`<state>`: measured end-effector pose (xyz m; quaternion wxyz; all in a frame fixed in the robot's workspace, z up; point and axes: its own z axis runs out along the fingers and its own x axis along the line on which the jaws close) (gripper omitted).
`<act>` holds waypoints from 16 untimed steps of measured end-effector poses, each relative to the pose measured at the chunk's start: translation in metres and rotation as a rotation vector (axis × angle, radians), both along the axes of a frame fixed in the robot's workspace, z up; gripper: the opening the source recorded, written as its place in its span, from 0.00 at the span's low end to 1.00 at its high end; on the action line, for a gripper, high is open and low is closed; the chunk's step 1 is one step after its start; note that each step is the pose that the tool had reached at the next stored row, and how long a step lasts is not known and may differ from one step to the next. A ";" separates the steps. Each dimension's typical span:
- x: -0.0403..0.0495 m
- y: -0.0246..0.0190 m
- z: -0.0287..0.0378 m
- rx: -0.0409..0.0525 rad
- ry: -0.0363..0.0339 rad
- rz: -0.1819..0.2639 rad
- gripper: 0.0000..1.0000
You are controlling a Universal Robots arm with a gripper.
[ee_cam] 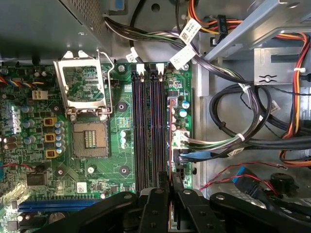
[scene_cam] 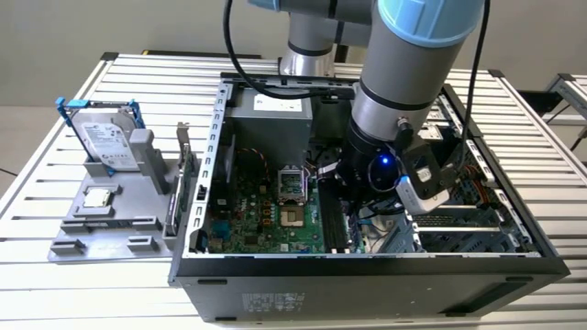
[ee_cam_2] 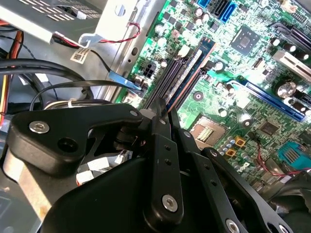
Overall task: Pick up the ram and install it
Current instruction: 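Insert the ram into the slot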
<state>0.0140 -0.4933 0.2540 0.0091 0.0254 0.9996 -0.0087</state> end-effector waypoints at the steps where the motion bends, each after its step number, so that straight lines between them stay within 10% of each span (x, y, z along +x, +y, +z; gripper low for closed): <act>1: 0.0000 0.0000 0.0000 -0.0001 0.0001 0.000 0.00; 16: 0.0000 0.0010 -0.0100 0.0001 0.0008 0.000 0.00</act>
